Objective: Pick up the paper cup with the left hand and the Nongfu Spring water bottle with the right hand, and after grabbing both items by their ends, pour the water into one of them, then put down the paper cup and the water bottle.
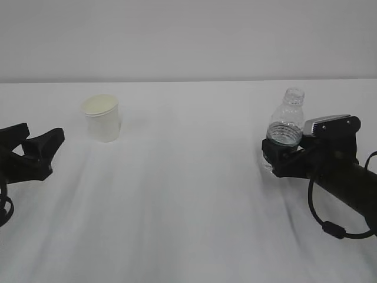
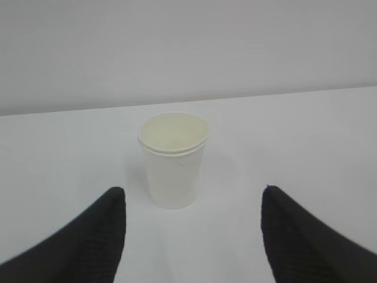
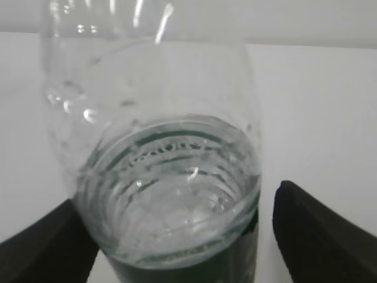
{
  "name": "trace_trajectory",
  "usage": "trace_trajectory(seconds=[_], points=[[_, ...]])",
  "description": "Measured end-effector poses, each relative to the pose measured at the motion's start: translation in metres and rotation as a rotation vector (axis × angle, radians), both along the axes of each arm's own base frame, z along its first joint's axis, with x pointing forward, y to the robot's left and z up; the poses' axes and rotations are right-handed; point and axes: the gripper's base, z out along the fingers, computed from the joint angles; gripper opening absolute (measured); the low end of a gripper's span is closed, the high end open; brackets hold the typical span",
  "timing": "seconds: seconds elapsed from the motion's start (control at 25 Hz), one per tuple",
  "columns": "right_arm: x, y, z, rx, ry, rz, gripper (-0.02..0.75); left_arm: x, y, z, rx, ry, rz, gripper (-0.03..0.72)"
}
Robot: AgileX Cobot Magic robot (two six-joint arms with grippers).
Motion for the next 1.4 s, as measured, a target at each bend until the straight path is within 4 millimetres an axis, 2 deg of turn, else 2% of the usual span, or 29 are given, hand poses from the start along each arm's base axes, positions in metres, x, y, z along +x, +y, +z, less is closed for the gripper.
trace_trajectory(seconds=[0.32,1.0,1.4], points=[[0.007,0.002,-0.012,0.0,0.015,0.009,0.665,0.0,0.0,0.0,0.0,0.0,0.0,0.513],[0.014,0.003,-0.008,0.008,-0.009,0.011,0.645,0.0,0.0,0.0,0.0,0.0,0.0,0.495],[0.014,0.003,-0.008,0.007,-0.009,0.02,0.55,0.0,0.0,0.0,0.0,0.0,0.0,0.494]])
